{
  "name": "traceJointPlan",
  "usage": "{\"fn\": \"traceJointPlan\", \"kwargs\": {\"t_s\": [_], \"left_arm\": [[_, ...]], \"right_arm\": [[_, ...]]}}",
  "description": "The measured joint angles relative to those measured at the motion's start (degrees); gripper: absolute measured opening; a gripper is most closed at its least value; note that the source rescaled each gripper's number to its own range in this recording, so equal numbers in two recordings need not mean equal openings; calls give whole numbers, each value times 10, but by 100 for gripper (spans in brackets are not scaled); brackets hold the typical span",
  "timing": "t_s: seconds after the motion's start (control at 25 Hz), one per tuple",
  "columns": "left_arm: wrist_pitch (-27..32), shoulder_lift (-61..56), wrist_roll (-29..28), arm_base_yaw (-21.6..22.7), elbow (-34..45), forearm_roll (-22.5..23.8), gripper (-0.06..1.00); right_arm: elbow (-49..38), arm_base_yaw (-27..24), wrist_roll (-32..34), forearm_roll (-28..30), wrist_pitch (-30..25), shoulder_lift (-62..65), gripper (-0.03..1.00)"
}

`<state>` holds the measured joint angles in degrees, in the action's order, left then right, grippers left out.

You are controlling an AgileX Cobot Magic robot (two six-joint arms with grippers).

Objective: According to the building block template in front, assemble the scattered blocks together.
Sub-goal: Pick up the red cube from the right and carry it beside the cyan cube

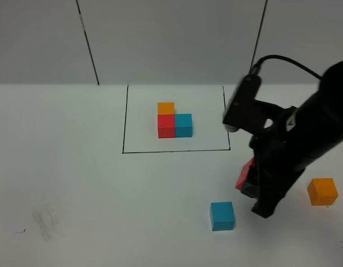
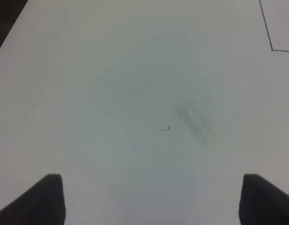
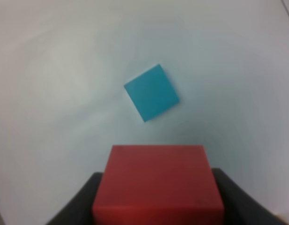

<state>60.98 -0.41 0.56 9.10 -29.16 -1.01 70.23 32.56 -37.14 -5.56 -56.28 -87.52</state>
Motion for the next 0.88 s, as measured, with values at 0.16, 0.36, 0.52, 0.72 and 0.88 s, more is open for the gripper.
{"fn": "traceJointPlan", "kwargs": {"t_s": [0.16, 0.36, 0.52, 0.72, 0.88], "left_arm": [[0, 0, 0, 0, 0, 0, 99], [0, 0, 0, 0, 0, 0, 99], [0, 0, 0, 0, 0, 0, 99], [1, 0, 0, 0, 0, 0, 99], [1, 0, 0, 0, 0, 0, 99]], "right_arm": [[57, 43, -46, 20, 1, -76, 24], [111, 65, -114, 26, -12, -149, 24], [130, 67, -176, 27, -14, -180, 24], [130, 67, -207, 25, -3, -204, 24], [130, 67, -206, 20, 36, -228, 24]]}}
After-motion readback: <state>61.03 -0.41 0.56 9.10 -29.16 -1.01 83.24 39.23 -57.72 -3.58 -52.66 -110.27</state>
